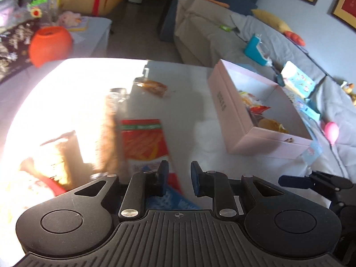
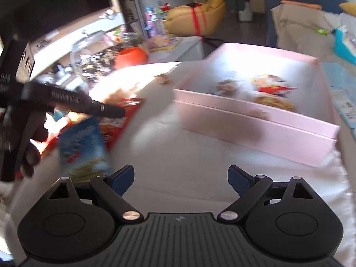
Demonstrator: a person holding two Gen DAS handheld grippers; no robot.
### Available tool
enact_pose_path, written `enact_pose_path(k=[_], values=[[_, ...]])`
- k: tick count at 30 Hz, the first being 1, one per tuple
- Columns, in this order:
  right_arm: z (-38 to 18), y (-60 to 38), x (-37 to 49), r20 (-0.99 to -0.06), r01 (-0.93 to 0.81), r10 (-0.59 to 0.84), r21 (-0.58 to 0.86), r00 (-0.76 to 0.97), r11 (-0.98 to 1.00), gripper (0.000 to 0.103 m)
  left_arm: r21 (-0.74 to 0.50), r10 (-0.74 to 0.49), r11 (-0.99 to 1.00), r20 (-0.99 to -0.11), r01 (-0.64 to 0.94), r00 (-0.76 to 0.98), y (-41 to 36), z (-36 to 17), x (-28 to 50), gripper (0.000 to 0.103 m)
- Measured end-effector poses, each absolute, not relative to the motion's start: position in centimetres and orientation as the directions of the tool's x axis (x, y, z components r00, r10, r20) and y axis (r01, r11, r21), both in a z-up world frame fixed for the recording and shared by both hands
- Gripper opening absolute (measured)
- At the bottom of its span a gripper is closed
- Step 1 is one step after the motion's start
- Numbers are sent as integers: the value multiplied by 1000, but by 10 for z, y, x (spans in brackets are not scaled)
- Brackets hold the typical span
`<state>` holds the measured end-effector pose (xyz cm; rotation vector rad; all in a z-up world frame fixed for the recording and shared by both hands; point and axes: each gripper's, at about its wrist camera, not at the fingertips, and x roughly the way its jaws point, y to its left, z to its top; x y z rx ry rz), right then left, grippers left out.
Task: Organize snacks
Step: 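Grasp the blue seaweed packet with the right tool, then grasp the red duck-snack packet with the left tool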
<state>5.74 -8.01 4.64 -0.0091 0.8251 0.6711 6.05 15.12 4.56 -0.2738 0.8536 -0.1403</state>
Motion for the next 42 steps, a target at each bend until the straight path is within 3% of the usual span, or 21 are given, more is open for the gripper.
enact_pose_path(k=[6,13,26,30,42], values=[[52,-9,51,-697,-680,651,321,302,659,92,-245,-108,966,-668,-80,736,183,66,49,25],[29,63,33,-785,-795,542,109,299,597,92,-179,13,971,-627,-161,779,214,71,23,25],[45,-21,34,-744,-699,503,68,440,712,86,-252,169,886,-605,-389,778,284,36,-28,25],[41,-60,41,-740,-620,457,70,493,782,86,-331,117,849,-644,-412,756,298,18,-28,24],[15,-121,45,-735,-451,348,65,581,890,87,-390,-72,884,-659,-258,749,211,19,-33,25]])
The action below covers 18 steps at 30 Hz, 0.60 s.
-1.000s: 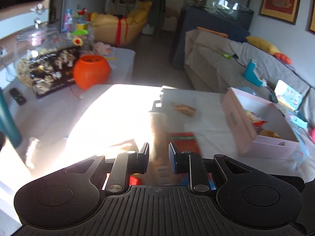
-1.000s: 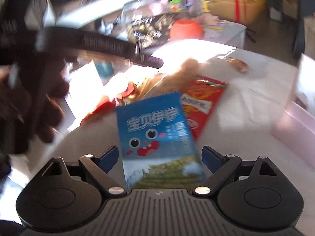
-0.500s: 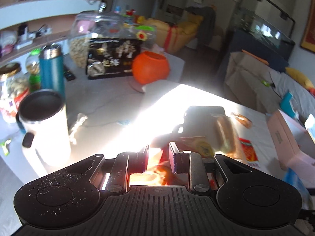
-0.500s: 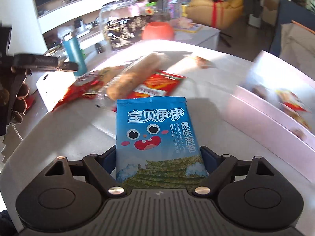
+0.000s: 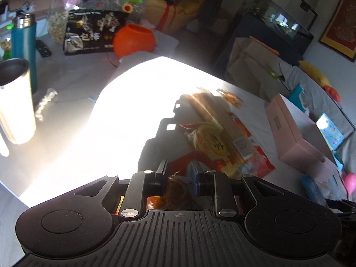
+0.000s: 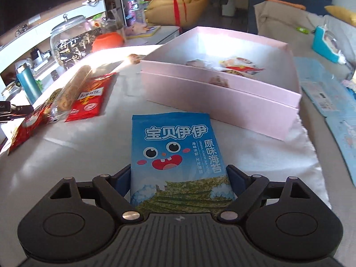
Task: Organize snacks
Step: 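Grasp the red duck-snack packet with the left tool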
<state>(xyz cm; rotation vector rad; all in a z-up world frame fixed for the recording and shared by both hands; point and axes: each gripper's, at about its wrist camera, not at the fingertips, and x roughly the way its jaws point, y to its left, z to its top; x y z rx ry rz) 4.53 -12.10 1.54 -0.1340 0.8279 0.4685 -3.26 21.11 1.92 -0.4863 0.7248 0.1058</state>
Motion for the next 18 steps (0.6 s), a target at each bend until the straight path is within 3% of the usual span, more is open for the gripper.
enact_pose_path(k=[3,5,14,18], values=[[14,-122,42,-733,-453,334,40,593,891,88,-442,-190,880,-664,-174,724,191,20,-35,25],[14,-122,40,-733,-456,326,24,597,890,89,-411,-200,902,-664,-129,721,180,28,-41,25],[9,-133,32,-717,-462,337,25,610,887,102,4,-93,988,-790,157,606,135,51,-69,27],[8,-132,32,-716,-461,336,21,612,887,103,102,-55,964,-826,245,561,115,45,-72,30]])
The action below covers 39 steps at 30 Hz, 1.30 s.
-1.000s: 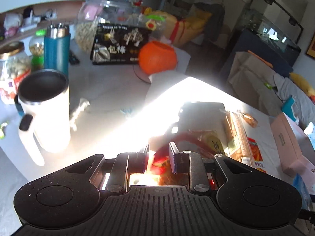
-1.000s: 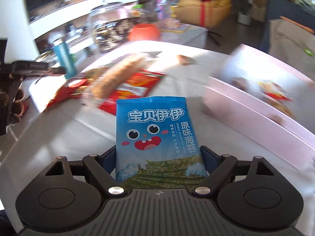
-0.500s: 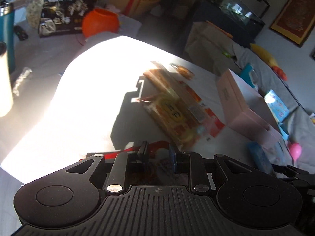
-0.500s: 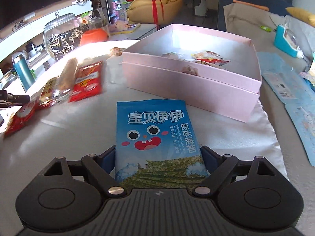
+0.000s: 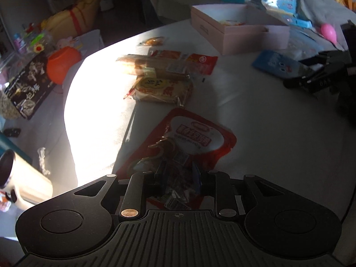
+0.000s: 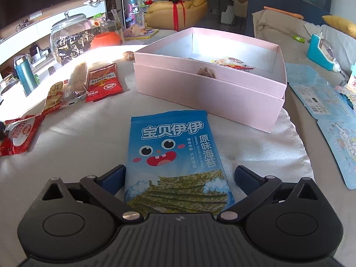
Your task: Organize snacks
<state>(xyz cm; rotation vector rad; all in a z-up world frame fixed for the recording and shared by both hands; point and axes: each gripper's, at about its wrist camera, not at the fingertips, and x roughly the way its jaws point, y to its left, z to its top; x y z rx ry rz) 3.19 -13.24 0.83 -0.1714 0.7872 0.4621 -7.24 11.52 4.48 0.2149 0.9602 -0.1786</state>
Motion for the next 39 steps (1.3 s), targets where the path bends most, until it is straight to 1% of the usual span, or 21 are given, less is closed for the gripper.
enact_pose_path(k=[3,4,5,6,10,13,14,15,19,22,23,24,26,28,32,35,37,39], values=[[9,-132,32,-714,-461,336,21,615,887,103,146,-21,956,-830,254,557,102,39,-63,48],[9,-132,31,-713,-461,336,21,615,887,103,159,-7,955,-831,249,557,100,36,-58,51],[8,-133,31,-712,-461,337,21,616,887,103,157,-3,958,-832,241,555,98,33,-52,58],[8,-133,31,-711,-461,338,21,617,887,103,146,-6,962,-831,229,556,99,30,-46,61],[8,-133,30,-710,-460,337,20,619,888,103,114,-10,976,-824,183,566,99,31,-20,63],[8,-133,30,-708,-459,337,20,621,888,103,74,-41,980,-833,185,552,93,29,-10,75],[8,-134,30,-707,-459,337,20,622,888,103,50,-65,980,-836,193,544,91,30,-7,83],[8,-133,30,-706,-459,338,20,622,888,103,20,-95,979,-838,205,537,88,29,-6,86],[8,-133,29,-705,-459,338,20,623,888,103,-86,-204,967,-826,240,526,76,32,-9,85],[8,-133,29,-705,-459,338,20,623,888,103,-122,-259,952,-811,282,524,71,39,-10,77],[8,-133,29,-705,-459,338,20,623,888,103,-108,-256,950,-807,293,532,70,43,-11,71],[8,-133,29,-705,-458,338,20,623,888,103,-81,-237,952,-805,294,544,70,45,-12,68],[8,-133,29,-705,-458,337,20,624,889,103,-16,-177,961,-804,277,567,75,48,-10,68],[8,-133,29,-705,-458,336,19,624,889,103,7,-145,967,-808,256,572,82,47,-2,68],[8,-133,29,-705,-458,337,20,624,889,103,-33,-160,972,-815,232,556,90,37,16,68],[8,-133,29,-705,-458,337,19,624,889,103,-59,-190,967,-820,249,541,85,28,26,68],[7,-133,29,-705,-458,337,19,624,889,103,-37,-181,963,-820,266,543,81,24,32,71],[7,-133,29,-705,-458,337,19,624,889,103,-20,-174,961,-820,277,545,79,20,38,79]])
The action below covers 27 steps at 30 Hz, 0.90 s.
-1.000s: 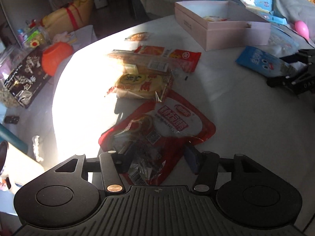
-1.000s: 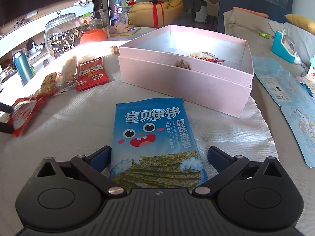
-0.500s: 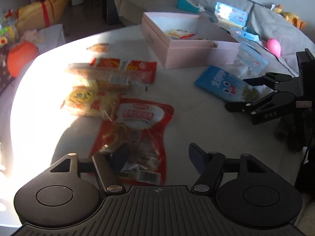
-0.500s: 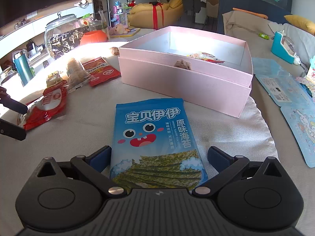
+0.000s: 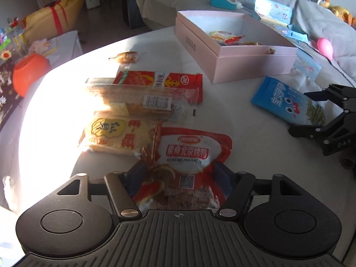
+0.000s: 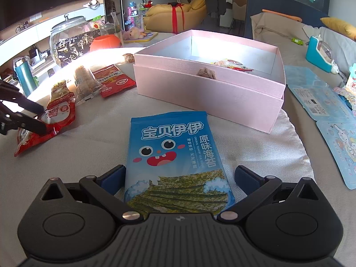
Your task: Organize snacks
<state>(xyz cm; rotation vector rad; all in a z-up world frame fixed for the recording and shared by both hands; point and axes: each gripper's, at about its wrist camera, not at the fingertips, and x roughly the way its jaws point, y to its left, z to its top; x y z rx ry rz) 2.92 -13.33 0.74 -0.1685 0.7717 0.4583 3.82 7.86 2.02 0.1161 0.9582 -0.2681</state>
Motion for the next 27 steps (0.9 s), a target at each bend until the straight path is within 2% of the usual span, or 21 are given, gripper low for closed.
enact_pose_path(k=[4,9,14,17,18,21,27], values=[[7,-133,29,-704,-458,337,19,625,889,103,-46,-183,965,-826,259,534,85,13,49,88],[7,-133,29,-703,-458,338,20,625,889,103,-25,-158,969,-829,247,537,80,11,52,90],[8,-135,31,-706,-460,341,25,621,888,103,-28,-118,986,-817,166,565,75,10,47,90],[8,-135,33,-710,-466,344,25,615,884,103,-40,-101,992,-806,116,584,65,12,39,86],[8,-135,33,-710,-472,347,24,612,881,103,-59,-120,991,-797,120,592,60,14,34,82],[10,-136,32,-716,-489,358,27,599,872,103,-124,-186,982,-781,144,597,48,16,22,77],[18,-142,31,-736,-477,348,40,580,878,103,-124,-166,986,-771,110,614,37,16,13,72]])
